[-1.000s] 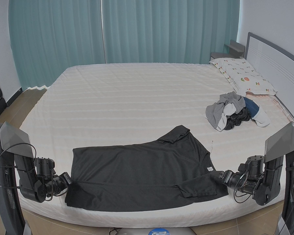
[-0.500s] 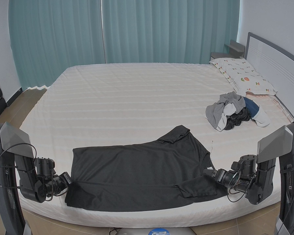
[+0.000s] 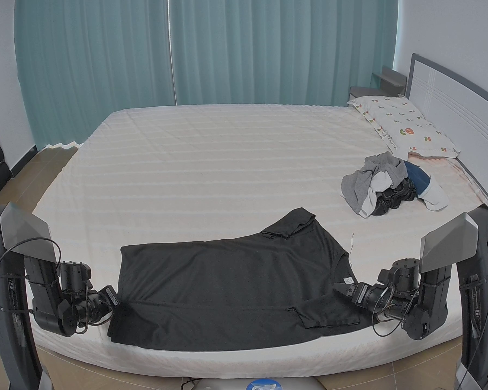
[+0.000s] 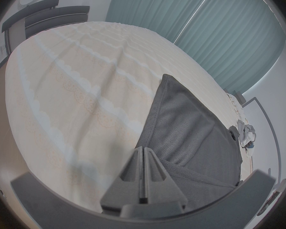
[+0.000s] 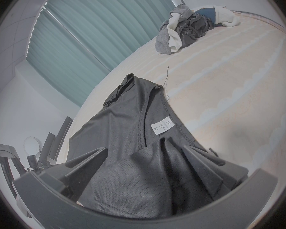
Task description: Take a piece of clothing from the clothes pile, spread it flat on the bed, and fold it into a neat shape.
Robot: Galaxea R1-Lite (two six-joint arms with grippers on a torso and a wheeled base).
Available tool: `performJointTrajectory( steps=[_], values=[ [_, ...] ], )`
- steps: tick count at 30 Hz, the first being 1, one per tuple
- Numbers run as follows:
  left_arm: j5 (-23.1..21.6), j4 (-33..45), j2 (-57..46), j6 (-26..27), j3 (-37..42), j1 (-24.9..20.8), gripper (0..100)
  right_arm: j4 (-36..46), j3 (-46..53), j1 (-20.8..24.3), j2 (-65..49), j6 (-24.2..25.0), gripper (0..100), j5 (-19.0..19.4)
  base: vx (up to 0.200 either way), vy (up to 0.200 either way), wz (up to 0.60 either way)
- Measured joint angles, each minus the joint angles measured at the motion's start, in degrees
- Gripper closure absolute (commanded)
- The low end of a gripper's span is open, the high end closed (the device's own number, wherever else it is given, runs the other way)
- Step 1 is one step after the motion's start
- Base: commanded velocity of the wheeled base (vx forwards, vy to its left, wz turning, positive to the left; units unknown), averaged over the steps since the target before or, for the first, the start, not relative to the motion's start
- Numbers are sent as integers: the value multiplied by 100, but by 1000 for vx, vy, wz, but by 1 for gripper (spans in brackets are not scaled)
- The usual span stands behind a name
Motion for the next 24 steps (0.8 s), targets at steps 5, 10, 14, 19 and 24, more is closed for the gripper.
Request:
performJointTrajectory(
  steps=[5, 10, 14, 19, 24],
  values=[
    [0, 0, 0, 2, 0, 0, 100, 0, -12, 5, 44, -128, 100, -79, 0, 0, 0],
    [0, -13, 5, 4, 0, -1, 100, 2, 9, -26, 61, -156, 100, -271, 0, 0, 0],
    [2, -21, 10, 9, 0, -4, 100, 0, 35, -119, 55, -158, 100, -389, 0, 0, 0],
    [2, -21, 11, 17, 0, 0, 100, 2, 57, -218, 56, -158, 100, -413, 0, 0, 0],
    [2, -29, 18, 28, 0, -1, 100, 0, 49, -234, 56, -141, 100, -408, 0, 0, 0]
  ],
)
